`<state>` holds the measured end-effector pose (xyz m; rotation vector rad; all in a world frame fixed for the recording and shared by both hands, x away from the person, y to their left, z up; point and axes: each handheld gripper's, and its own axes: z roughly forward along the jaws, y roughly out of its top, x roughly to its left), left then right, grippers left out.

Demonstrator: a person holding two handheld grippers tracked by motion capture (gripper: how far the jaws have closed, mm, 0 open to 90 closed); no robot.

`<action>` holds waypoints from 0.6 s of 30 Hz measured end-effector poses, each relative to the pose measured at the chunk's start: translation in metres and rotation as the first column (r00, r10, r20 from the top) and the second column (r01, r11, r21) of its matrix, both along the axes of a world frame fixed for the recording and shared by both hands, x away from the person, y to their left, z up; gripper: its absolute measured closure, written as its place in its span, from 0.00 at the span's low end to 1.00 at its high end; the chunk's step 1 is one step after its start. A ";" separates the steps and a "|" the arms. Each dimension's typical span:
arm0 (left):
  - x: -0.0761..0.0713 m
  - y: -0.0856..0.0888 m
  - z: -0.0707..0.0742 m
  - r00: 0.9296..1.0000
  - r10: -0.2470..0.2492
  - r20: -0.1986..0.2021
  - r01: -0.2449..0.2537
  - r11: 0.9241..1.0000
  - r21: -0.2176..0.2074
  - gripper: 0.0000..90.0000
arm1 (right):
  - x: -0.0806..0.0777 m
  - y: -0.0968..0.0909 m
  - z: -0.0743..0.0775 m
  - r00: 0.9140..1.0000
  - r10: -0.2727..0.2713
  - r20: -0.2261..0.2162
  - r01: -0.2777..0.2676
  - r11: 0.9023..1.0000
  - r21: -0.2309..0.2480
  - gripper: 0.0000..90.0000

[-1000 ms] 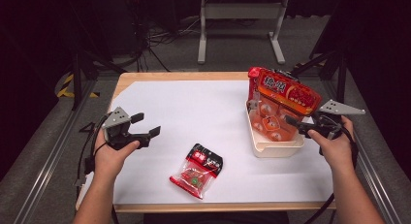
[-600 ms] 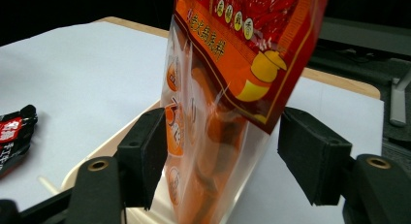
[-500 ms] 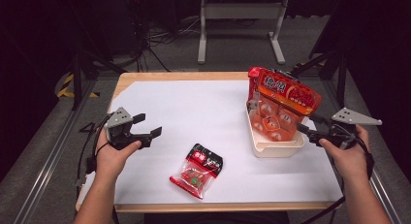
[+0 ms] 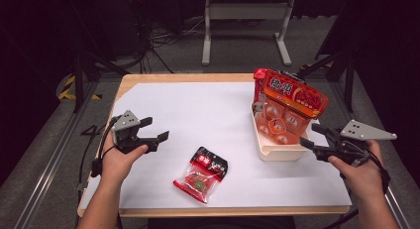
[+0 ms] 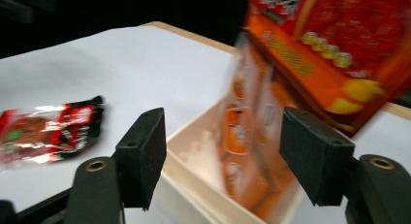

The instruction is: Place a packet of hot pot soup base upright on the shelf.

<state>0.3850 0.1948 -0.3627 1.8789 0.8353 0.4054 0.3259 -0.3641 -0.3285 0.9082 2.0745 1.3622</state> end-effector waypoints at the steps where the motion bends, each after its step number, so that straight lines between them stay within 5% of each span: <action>1: 0.000 0.000 0.000 1.000 0.000 0.004 0.000 1.000 0.004 0.22 | -0.002 0.004 0.000 1.000 0.024 -0.001 -0.024 1.000 0.003 0.38; 6: 0.001 -0.003 -0.001 1.000 -0.011 0.000 0.011 1.000 0.013 0.22 | -0.007 0.018 -0.004 0.996 0.089 0.003 -0.089 0.996 0.021 0.37; 10: 0.001 -0.007 -0.003 1.000 -0.020 -0.004 0.020 1.000 0.013 0.22 | -0.008 0.031 -0.009 0.983 0.182 -0.013 -0.182 0.983 0.026 0.38; 18: 0.001 -0.016 -0.004 0.999 -0.037 -0.007 0.037 0.999 0.031 0.22 | -0.008 0.047 -0.015 0.974 0.227 -0.018 -0.226 0.973 0.035 0.38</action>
